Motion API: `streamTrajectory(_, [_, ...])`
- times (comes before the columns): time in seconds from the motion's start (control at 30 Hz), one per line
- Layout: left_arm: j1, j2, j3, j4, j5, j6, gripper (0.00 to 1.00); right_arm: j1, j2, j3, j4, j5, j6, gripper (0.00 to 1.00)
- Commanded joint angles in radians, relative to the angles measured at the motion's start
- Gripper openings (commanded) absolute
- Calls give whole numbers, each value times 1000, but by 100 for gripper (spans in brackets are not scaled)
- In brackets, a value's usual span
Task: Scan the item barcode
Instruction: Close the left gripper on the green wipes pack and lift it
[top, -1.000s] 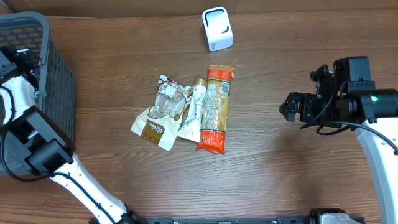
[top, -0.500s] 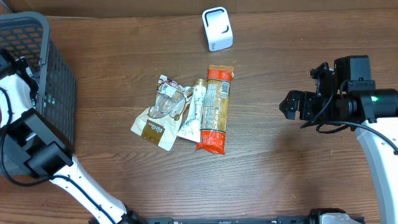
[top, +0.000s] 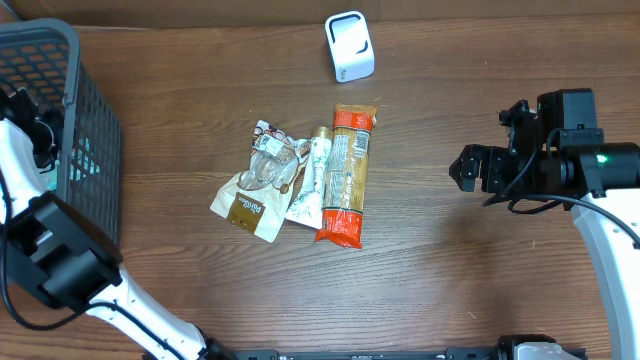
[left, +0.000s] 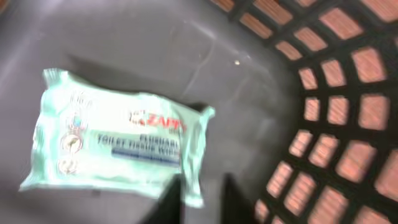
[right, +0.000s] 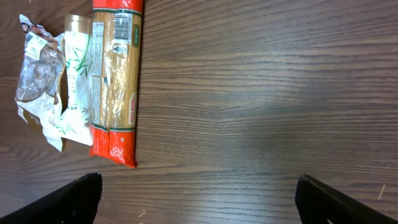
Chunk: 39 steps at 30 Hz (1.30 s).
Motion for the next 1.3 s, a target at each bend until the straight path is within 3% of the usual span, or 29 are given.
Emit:
streamTrajectory(0.0, [2, -21, -11, -26, 16, -64, 100, 5, -2, -2, 9, -8, 2, 100])
streamTrajectory(0.4, [2, 30, -44, 77, 28, -274, 98, 5, -2, -2, 8, -8, -1, 100])
streamTrajectory(0.43, [1, 30, -44, 77, 28, -280, 86, 5, -2, -2, 8, -8, -1, 100])
streamTrajectory(0.53, [0, 30, -44, 55, 27, -300, 68, 5, -2, -2, 8, -8, 0, 100])
streamTrajectory(0.6, [0, 30, -44, 53, 18, -300, 48, 5, -2, -2, 9, -8, -1, 100])
streamTrajectory(0.73, [1, 30, -44, 65, -9, -432, 41, 5, -2, -2, 8, -9, 0, 100])
streamTrajectory(0.8, [1, 30, -44, 61, -62, -576, 42, 5, -2, -2, 8, -9, 0, 100])
streamTrajectory(0.93, [1, 30, -44, 13, -176, -860, 56, 5, -2, -2, 4, -9, 0, 100])
streamTrajectory(0.97, [1, 32, -44, 3, -197, -927, 66, 5, -2, -2, 2, -9, 0, 100])
streamTrajectory(1.03, [-1, 38, -45, 2, -222, -1004, 99, 5, -2, -2, -1, -9, 0, 100])
streamTrajectory(1.27, [-2, 92, -46, 54, -243, -1063, 100, 5, -2, -2, -4, -9, 3, 100])
